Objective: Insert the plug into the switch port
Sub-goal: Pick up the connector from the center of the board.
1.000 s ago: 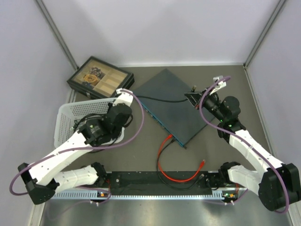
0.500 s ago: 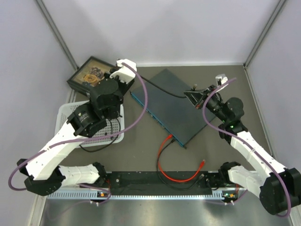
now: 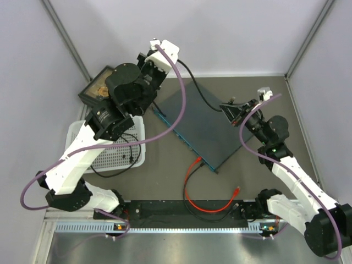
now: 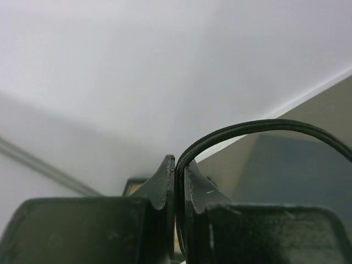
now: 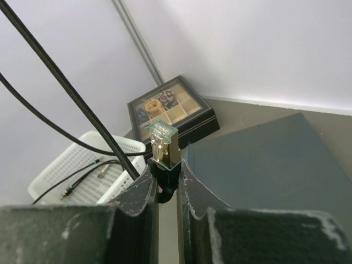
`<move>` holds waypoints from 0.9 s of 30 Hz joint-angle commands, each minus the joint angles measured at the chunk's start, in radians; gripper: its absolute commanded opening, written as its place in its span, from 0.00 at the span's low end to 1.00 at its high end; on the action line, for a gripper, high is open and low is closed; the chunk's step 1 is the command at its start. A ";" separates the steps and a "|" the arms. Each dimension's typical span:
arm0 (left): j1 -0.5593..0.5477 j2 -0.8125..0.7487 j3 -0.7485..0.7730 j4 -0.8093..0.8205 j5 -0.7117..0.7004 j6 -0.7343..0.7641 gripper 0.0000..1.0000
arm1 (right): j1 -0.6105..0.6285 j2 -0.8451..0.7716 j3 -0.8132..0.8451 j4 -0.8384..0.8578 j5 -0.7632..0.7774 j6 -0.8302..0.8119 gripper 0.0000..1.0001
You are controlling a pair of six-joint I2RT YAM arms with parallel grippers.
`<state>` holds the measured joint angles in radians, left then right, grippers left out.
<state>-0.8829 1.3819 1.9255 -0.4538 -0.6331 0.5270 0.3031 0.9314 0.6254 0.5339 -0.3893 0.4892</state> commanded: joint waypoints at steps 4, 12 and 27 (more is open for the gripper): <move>0.015 -0.046 -0.005 0.121 0.299 -0.159 0.00 | -0.018 -0.009 0.004 -0.107 0.033 -0.078 0.00; 0.015 -0.066 -0.367 0.095 0.201 -0.202 0.00 | -0.018 -0.020 -0.013 -0.127 0.033 -0.080 0.00; 0.016 -0.293 -0.706 -0.178 0.165 -0.482 0.98 | -0.018 0.035 -0.050 -0.137 -0.121 -0.104 0.00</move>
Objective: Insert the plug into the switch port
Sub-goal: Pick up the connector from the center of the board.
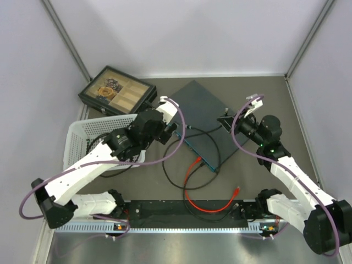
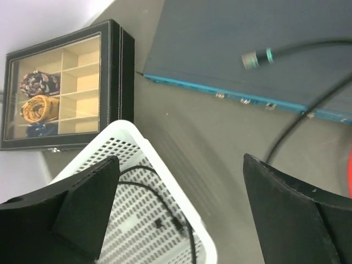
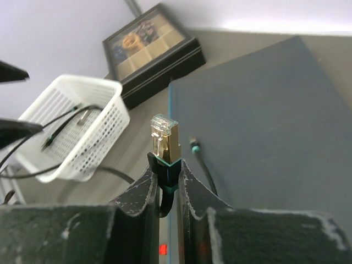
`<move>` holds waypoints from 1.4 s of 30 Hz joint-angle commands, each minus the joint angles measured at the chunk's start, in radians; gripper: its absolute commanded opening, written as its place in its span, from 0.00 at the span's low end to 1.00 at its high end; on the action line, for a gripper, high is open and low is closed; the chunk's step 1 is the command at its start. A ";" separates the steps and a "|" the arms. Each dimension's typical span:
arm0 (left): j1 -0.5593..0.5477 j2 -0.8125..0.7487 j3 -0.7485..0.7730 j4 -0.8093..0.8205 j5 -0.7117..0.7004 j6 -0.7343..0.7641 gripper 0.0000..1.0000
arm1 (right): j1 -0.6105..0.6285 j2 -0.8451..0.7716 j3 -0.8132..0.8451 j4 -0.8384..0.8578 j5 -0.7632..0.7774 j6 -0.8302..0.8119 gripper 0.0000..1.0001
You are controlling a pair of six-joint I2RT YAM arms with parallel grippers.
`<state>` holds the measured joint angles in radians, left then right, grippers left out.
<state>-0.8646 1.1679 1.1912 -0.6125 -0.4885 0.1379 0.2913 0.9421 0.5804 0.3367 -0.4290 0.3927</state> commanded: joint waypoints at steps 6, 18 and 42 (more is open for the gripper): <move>-0.002 -0.203 -0.020 0.101 0.166 -0.136 0.97 | 0.005 0.060 -0.036 0.163 -0.134 0.043 0.00; -0.004 -0.116 -0.363 0.815 0.517 -0.248 0.93 | 0.101 0.129 -0.094 0.387 -0.137 0.213 0.00; -0.117 0.263 -0.383 1.174 0.565 -0.147 0.51 | 0.146 0.038 -0.128 0.325 0.027 0.362 0.00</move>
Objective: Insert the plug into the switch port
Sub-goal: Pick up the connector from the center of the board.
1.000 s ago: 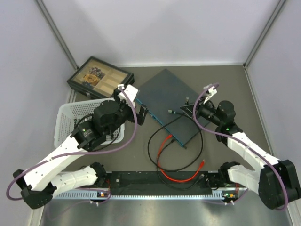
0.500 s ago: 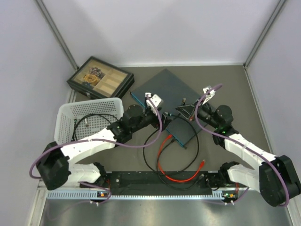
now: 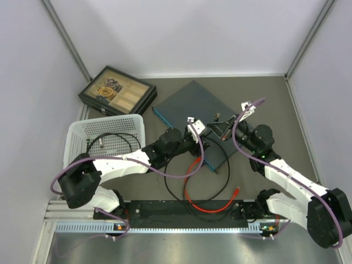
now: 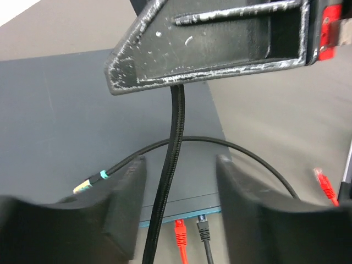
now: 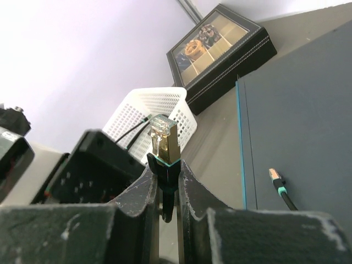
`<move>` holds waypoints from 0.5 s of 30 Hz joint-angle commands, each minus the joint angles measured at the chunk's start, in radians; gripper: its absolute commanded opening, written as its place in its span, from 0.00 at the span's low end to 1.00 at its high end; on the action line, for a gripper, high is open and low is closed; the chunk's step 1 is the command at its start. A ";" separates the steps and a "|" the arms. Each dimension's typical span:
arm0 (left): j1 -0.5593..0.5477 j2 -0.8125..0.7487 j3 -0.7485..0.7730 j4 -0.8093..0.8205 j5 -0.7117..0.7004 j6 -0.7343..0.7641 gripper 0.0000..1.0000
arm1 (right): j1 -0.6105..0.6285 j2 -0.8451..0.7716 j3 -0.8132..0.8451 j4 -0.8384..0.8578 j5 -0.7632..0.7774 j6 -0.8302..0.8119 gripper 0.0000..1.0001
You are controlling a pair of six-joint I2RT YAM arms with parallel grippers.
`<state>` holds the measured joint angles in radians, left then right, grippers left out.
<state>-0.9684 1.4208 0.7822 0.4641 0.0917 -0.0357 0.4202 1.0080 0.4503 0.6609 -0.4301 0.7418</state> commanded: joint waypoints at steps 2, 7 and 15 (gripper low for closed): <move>-0.013 0.009 0.031 0.099 -0.009 0.026 0.27 | 0.020 -0.029 0.001 -0.010 0.030 0.014 0.00; -0.013 -0.016 0.032 0.039 -0.027 0.077 0.00 | 0.020 -0.052 -0.001 -0.043 0.031 0.010 0.04; -0.013 -0.149 -0.024 -0.114 -0.165 0.187 0.00 | 0.012 -0.164 0.116 -0.372 0.071 -0.163 0.44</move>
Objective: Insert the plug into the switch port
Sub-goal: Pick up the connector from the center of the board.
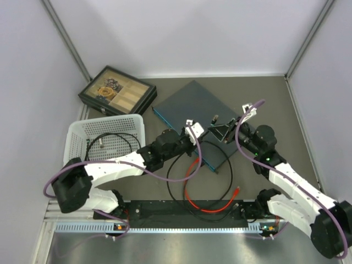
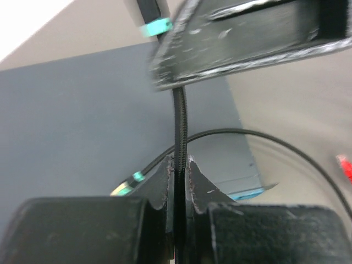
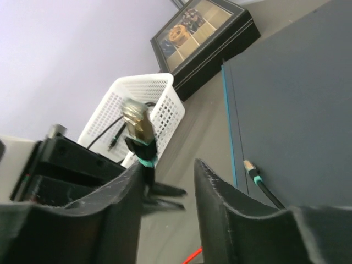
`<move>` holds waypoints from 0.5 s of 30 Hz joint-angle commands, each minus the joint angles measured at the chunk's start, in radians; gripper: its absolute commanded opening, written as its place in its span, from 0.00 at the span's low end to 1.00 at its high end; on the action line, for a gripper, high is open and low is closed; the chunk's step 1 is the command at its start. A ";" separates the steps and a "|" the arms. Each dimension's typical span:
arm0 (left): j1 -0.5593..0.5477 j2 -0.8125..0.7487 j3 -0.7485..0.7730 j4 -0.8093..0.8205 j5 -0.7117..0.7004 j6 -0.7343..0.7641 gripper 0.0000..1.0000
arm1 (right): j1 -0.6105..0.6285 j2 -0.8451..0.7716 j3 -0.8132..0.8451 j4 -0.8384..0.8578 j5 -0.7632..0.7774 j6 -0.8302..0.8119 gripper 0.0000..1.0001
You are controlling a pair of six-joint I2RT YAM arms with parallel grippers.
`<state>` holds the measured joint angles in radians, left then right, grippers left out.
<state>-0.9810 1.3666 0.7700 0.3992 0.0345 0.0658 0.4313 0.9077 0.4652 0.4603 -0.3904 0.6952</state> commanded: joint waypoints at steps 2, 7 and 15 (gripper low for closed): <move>-0.001 -0.119 -0.009 -0.130 -0.125 0.123 0.00 | -0.014 -0.090 0.145 -0.277 0.027 -0.144 0.55; 0.001 -0.162 0.017 -0.285 -0.088 0.244 0.00 | -0.101 -0.112 0.226 -0.408 -0.106 -0.239 0.67; 0.007 -0.172 0.121 -0.491 0.016 0.203 0.00 | -0.147 -0.041 0.247 -0.347 -0.485 -0.676 0.72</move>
<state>-0.9806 1.2236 0.8024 0.0063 -0.0296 0.2756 0.2893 0.8238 0.6712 0.0803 -0.6319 0.3157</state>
